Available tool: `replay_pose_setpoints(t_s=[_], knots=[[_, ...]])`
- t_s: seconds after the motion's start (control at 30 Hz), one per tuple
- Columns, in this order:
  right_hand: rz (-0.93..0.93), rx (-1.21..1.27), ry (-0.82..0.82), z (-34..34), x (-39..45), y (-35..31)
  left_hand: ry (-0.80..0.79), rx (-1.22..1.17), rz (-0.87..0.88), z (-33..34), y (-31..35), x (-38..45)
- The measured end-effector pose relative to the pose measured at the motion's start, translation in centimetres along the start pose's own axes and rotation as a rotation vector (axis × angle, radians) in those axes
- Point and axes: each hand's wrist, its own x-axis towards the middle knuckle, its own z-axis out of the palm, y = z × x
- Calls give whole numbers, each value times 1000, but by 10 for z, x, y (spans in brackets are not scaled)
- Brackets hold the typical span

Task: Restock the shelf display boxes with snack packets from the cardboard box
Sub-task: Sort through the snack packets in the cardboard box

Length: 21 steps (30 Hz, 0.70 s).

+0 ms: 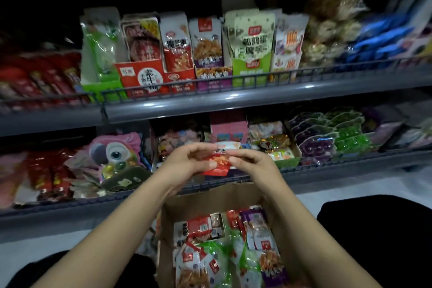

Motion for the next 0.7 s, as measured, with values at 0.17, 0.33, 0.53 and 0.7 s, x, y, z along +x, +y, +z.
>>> replay_pose_setpoints(t_s=[0.17, 0.33, 0.53, 0.7], knots=[[-239, -36, 62, 16, 7, -42, 68, -16, 188, -9, 26, -11], [-431, -210, 158, 33, 23, -69, 209, -155, 245, -14, 48, -5], [-461, -190, 185, 47, 50, -92, 307, -245, 272, -27, 67, 8], [-417, -86, 154, 56, 75, -114, 337, -317, 266, -45, 79, 24]])
